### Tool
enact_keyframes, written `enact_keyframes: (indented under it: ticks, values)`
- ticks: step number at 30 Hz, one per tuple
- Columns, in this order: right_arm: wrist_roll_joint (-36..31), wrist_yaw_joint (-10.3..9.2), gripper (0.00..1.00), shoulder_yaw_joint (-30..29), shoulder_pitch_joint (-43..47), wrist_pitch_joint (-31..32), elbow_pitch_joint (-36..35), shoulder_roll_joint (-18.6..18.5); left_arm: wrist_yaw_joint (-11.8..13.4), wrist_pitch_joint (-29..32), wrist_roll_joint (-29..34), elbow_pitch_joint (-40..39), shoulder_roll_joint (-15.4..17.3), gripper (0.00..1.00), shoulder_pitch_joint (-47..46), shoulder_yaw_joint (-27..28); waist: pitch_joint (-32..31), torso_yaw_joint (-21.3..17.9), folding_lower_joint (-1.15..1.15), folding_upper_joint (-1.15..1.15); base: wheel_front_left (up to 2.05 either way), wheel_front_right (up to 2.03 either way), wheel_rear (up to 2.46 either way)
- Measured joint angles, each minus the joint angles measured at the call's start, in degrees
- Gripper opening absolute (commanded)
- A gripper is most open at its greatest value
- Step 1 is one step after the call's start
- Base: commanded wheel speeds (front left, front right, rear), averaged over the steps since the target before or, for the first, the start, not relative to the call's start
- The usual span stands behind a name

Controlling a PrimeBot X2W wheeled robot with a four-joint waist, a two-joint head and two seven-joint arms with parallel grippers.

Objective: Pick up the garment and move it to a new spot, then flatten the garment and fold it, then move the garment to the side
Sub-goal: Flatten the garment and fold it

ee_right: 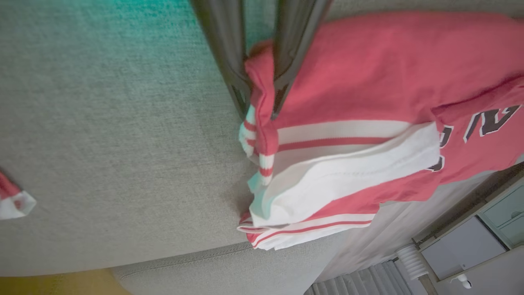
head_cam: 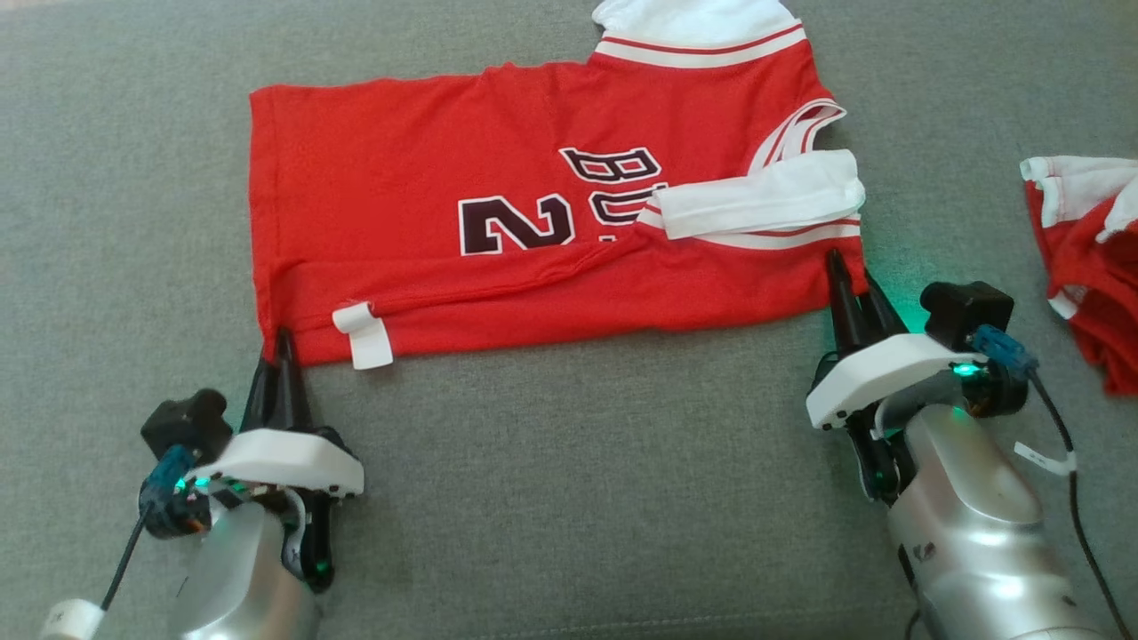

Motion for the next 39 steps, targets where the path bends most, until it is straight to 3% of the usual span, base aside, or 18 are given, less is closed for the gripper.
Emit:
enact_keyframes:
  ticks: [12,19,26,27,28,29,36,39]
  values:
    - [5.53,0.0,0.0,-0.9,-0.74,0.08,-2.9,0.01,-0.48,0.31,-2.12,-10.24,-0.82,0.0,1.67,3.18,-3.16,0.14,0.0,0.0,0.0,0.0,0.0]
    - [9.64,0.0,0.0,-0.32,-1.31,0.08,-1.56,0.01,-0.49,0.31,-2.13,-9.06,-0.91,0.0,3.43,5.34,-9.07,0.07,0.0,0.0,0.0,0.0,0.0]
    - [10.91,0.0,0.0,2.12,9.7,0.11,0.97,0.26,-0.49,0.47,-5.16,-4.69,-0.99,0.0,16.41,4.25,-13.99,-0.48,-0.03,0.0,0.0,0.0,0.0]
    - [10.8,0.0,0.15,2.18,10.83,0.25,1.2,0.24,-0.49,0.47,-5.53,-4.07,-0.99,0.36,17.3,3.67,-13.85,-0.51,-0.03,0.0,0.0,0.0,0.0]
    - [10.58,0.0,1.0,2.15,11.48,0.25,1.34,0.21,-0.49,0.46,-5.87,-3.67,-0.97,0.94,17.68,3.2,-13.53,-0.49,-0.02,0.0,0.0,0.0,0.0]
    - [10.43,0.0,1.0,2.11,11.71,0.25,1.34,0.15,-0.48,0.46,-6.48,-3.52,-0.97,1.0,17.56,2.97,-13.11,-0.44,-0.01,0.0,0.0,0.0,0.0]
    - [6.37,0.0,1.0,0.01,8.08,0.25,-3.23,-0.13,-0.47,0.46,-2.13,-5.38,-0.73,1.0,10.34,3.47,-9.59,-0.15,0.0,0.0,0.0,0.0,0.0]
    - [4.83,0.0,1.0,-0.42,5.48,0.24,-4.68,-0.16,-0.47,0.46,-0.18,-4.15,1.38,1.0,3.64,3.19,-7.71,-0.01,0.0,0.0,0.0,0.0,0.0]
